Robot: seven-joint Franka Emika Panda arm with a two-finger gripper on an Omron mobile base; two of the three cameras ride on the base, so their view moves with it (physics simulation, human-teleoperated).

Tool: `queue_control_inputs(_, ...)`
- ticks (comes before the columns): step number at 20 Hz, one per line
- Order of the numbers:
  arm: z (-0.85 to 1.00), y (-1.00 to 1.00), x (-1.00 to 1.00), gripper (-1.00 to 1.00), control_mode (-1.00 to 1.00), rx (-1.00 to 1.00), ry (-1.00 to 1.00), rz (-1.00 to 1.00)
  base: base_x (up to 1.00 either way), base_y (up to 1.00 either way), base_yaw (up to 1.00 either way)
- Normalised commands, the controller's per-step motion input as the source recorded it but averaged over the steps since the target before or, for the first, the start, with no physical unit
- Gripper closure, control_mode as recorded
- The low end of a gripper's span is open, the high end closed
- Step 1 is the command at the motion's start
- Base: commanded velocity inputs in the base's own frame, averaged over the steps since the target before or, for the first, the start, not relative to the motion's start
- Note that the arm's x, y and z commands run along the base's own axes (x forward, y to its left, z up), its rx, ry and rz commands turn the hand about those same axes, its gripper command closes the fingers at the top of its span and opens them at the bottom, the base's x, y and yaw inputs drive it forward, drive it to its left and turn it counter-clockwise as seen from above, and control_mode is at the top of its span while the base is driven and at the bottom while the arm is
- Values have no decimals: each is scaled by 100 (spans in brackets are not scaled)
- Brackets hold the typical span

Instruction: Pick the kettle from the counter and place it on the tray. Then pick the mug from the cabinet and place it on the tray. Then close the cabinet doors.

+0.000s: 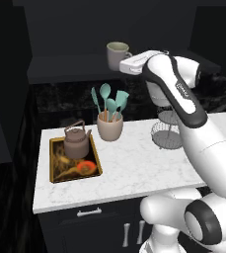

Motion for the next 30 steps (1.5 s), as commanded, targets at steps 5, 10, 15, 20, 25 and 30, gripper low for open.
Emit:
queue_control_inputs(5, 6, 0, -100, 100, -100, 0, -6, 3, 0, 0, 0)
queue_control_inputs(10, -4, -1, -100, 100, -100, 0, -6, 6, 0, 0, 0)
queue_control_inputs(15, -22, -3, -97, 100, -100, 0, -6, 5, 0, 0, 0)
queue_control_inputs(20, -34, -10, -93, 100, -100, -1, -11, 2, 0, 0, 0)
queue_control_inputs(25, -47, -3, -62, 100, -100, -6, -4, 3, 0, 0, 0)
queue_control_inputs(30, -52, 0, -1, 100, -100, -10, 0, 5, 0, 0, 0)
